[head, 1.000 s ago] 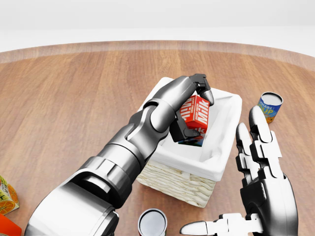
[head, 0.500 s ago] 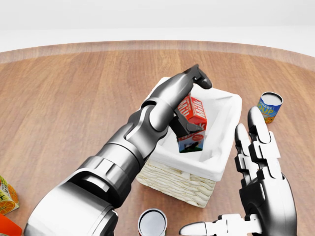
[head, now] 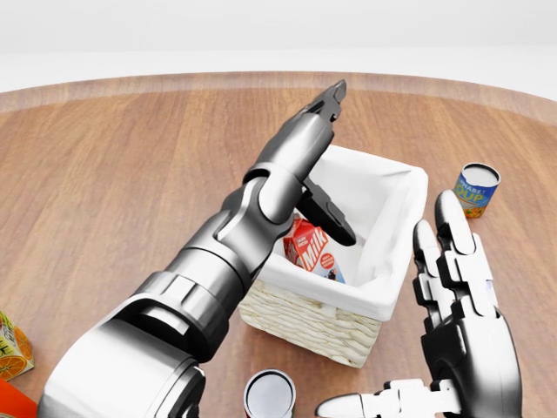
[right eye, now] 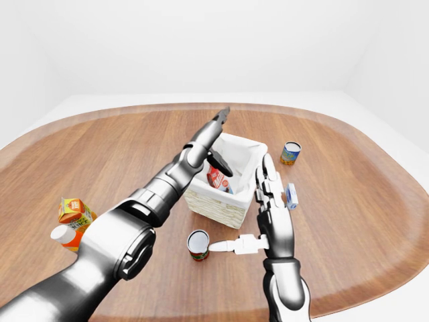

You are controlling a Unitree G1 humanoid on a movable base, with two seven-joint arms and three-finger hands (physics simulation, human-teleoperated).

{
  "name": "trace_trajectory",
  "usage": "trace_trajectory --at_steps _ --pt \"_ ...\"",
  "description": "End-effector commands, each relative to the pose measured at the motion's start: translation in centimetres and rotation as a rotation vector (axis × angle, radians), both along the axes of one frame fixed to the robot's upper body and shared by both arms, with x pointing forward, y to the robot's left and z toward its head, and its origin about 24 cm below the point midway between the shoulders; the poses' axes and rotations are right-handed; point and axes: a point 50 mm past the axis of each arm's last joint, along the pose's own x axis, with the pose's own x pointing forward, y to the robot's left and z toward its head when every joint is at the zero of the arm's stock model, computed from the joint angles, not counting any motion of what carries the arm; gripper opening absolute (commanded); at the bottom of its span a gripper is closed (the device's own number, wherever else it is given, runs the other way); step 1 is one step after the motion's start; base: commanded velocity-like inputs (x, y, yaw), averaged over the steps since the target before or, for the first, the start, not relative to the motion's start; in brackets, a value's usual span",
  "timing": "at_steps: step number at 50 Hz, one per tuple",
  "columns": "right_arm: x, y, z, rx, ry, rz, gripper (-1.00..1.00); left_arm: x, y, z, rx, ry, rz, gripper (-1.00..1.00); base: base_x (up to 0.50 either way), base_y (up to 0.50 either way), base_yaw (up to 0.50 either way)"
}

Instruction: Pick the milk and place it in the basket.

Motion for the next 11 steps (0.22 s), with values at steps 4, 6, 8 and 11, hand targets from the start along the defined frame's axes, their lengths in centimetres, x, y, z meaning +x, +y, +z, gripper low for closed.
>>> trace_trajectory --at_steps 4,6,8,11 --pt "0.03 0.15 -0.13 -0.004 0.004 0.005 1.0 0.21 0.77 -0.37 -0.001 0.001 0.029 1.0 0.0 0.0 0.0" --pt "-0.02 0.12 -0.06 -0.003 0.002 0.004 1.0 0.22 0.76 -0.31 0.003 -0.004 0.028 1.0 0.0 0.0 0.0" --pt "0.04 0.05 -0.07 -0.001 0.003 0.001 1.0 0.27 0.79 -0.13 -0.005 -0.006 0.03 1.0 0.0 0.0 0.0" --pt "0.01 0.05 0.02 -0.001 0.001 0.001 1.0 0.3 0.85 -0.08 -0.004 -0.01 0.033 1.0 0.0 0.0 0.0"
